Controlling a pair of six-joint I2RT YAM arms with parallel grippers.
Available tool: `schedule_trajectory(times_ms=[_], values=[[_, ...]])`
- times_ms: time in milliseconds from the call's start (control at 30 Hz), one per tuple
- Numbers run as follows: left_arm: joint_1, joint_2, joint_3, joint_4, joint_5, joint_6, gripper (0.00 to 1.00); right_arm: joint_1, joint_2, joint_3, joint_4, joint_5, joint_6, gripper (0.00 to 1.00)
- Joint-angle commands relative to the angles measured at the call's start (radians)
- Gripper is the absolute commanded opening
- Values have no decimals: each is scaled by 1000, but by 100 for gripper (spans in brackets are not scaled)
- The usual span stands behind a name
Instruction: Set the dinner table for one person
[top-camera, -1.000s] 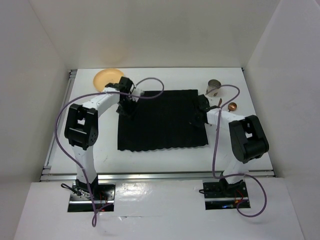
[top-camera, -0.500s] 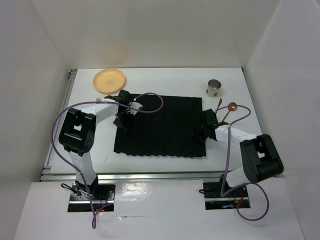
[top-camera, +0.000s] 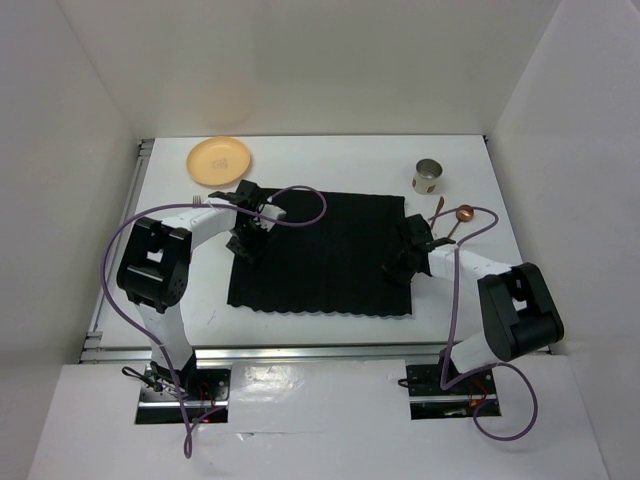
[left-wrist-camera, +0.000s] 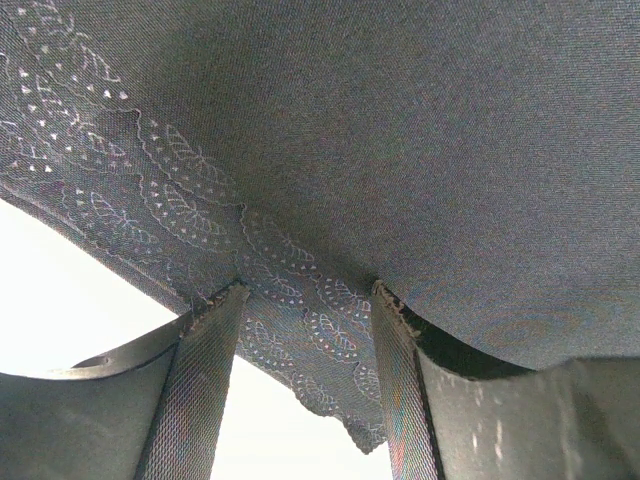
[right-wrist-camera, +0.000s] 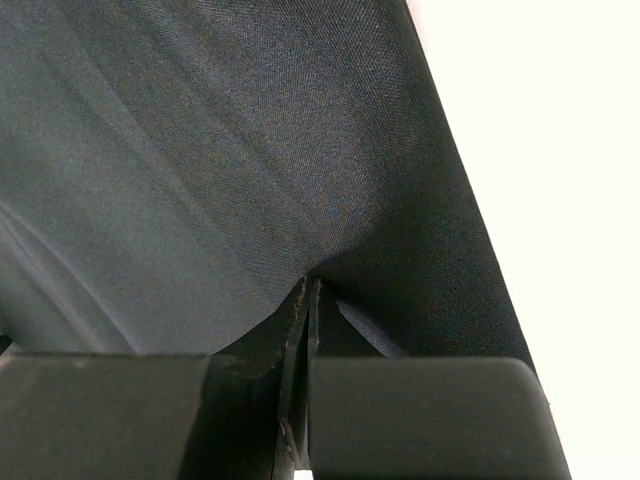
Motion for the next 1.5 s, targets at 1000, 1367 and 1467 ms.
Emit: schedule_trajectory(times_ms=[1000, 1367, 1467], values=[[119, -111, 407, 13, -87, -197, 76, -26, -48, 235, -73, 22, -290, 74], [449, 182, 738, 11, 186, -492, 77, -26, -62, 329, -35, -57, -405, 87], [503, 300, 874, -8, 221, -513, 77, -26, -38, 338, 4, -87, -429, 87]])
